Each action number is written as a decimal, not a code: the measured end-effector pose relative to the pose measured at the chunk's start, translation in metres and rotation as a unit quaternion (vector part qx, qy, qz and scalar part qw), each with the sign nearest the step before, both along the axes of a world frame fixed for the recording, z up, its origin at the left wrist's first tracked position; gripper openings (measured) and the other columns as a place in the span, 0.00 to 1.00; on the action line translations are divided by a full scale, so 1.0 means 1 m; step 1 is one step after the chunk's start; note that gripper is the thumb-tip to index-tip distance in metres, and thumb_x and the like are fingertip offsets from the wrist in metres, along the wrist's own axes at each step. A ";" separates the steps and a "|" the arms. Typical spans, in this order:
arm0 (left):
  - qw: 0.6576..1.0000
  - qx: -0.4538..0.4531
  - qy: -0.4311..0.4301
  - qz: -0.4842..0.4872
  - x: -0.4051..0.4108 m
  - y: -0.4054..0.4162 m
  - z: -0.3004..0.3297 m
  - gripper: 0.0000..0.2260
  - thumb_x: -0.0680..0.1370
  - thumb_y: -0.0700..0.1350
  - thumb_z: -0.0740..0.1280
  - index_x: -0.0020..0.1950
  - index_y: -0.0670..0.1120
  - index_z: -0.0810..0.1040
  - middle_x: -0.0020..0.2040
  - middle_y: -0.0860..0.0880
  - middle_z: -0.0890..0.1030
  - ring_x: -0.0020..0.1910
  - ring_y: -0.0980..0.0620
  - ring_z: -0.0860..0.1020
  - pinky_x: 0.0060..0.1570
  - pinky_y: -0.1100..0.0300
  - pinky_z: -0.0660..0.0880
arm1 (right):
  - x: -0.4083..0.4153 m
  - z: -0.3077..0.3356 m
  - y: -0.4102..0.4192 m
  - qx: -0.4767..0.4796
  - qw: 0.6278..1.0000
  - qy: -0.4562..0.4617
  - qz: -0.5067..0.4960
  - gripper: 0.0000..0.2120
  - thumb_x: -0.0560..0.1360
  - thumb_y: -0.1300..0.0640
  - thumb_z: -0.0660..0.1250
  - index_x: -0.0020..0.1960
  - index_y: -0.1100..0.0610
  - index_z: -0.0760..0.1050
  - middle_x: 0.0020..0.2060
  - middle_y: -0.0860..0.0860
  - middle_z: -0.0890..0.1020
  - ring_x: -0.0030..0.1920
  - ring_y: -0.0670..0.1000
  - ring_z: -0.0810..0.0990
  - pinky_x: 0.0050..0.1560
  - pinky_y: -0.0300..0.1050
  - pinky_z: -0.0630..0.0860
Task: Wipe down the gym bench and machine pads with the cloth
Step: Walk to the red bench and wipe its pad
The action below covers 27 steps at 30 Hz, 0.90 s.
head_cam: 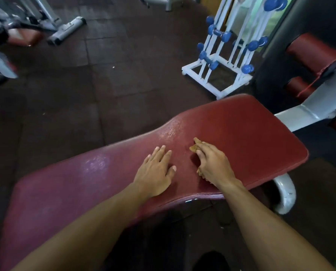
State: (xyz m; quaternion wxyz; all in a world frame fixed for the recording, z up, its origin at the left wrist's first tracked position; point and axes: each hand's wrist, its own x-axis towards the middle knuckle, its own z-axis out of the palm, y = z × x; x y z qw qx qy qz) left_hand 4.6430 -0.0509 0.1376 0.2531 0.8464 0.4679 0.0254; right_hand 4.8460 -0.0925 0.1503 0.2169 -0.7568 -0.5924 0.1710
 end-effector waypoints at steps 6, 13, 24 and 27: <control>0.995 -0.075 0.038 0.047 -0.079 -0.066 0.125 0.27 0.82 0.56 0.54 0.78 0.48 0.57 0.80 0.48 0.53 0.78 0.49 0.49 0.75 0.50 0.50 | -0.080 0.111 -0.054 -0.055 0.995 0.076 0.046 0.18 0.82 0.56 0.57 0.71 0.47 0.70 0.63 0.46 0.76 0.58 0.47 0.77 0.53 0.24 0.70; 0.991 -0.073 0.036 0.110 -0.170 -0.148 0.277 0.27 0.81 0.59 0.53 0.78 0.49 0.57 0.79 0.49 0.56 0.78 0.51 0.51 0.74 0.51 0.51 | -0.173 0.258 -0.105 -0.049 0.978 0.018 0.202 0.22 0.82 0.54 0.57 0.75 0.49 0.64 0.69 0.52 0.73 0.70 0.55 0.70 0.66 0.55 0.71; 0.973 -0.079 0.007 0.215 -0.342 -0.184 0.325 0.30 0.81 0.60 0.52 0.79 0.48 0.53 0.79 0.48 0.54 0.78 0.50 0.50 0.75 0.51 0.51 | -0.344 0.303 -0.117 -0.035 0.962 -0.006 0.270 0.19 0.81 0.54 0.58 0.72 0.52 0.68 0.67 0.53 0.74 0.69 0.56 0.71 0.63 0.56 0.74; 0.969 -0.069 0.008 0.237 -0.409 -0.185 0.330 0.30 0.81 0.61 0.51 0.79 0.48 0.54 0.80 0.48 0.54 0.78 0.50 0.51 0.74 0.51 0.51 | -0.412 0.302 -0.114 -0.043 0.956 -0.002 0.289 0.20 0.81 0.52 0.57 0.73 0.50 0.67 0.68 0.52 0.74 0.70 0.54 0.70 0.65 0.55 0.72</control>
